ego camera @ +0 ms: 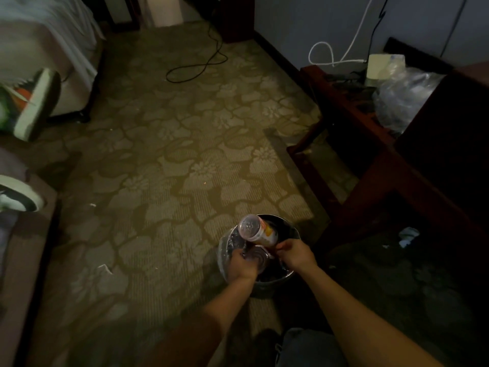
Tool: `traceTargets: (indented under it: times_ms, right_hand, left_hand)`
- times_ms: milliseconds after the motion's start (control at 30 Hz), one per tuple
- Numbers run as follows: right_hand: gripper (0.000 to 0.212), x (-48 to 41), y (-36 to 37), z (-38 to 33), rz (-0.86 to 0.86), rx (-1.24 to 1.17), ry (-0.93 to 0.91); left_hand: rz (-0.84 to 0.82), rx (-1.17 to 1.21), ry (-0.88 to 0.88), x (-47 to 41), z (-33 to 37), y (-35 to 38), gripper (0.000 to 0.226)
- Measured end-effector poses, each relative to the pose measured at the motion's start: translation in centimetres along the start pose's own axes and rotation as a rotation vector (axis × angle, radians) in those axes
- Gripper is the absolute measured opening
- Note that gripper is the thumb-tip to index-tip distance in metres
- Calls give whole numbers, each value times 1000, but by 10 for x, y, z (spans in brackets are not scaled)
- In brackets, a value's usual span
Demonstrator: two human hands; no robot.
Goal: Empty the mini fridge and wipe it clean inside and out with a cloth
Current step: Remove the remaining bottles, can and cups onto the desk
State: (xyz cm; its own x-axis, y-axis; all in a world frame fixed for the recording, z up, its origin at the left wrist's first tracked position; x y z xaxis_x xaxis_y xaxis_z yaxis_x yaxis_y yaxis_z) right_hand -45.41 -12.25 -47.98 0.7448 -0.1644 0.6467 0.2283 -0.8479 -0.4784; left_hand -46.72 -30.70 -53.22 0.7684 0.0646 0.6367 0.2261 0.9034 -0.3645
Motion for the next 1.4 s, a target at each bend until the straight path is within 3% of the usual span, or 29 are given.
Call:
traceTargets:
  times_ms: [267, 633, 933, 1400]
  right_hand:
    - [29, 49, -24, -36, 81, 96, -90]
    - [27, 135, -49, -16, 274, 183, -54]
    - [22, 225, -67, -17, 432, 171, -116]
    - [22, 394, -162, -2, 776, 140, -155]
  left_hand:
    - [-107, -35, 132, 29, 48, -9, 9]
    - [-281, -155, 383, 111, 110, -3, 14]
    - [-323, -177, 617, 204, 161, -18, 16]
    - [-384, -332, 926, 372, 209, 22, 19]
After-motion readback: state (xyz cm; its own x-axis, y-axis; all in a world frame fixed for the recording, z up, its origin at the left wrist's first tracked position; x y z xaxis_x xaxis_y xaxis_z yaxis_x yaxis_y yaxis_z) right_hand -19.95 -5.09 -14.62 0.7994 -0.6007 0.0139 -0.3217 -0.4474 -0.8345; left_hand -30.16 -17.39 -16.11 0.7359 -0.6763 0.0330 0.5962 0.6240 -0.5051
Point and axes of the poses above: each hand's wrist, its own x-axis away from the middle knuckle, its own y-axis out of the palm, z = x × y, the point moved 10 cm from there along -x, towards the middle knuckle, and after that the axes turned 9 degrees about -z, right-handed, at the moved point
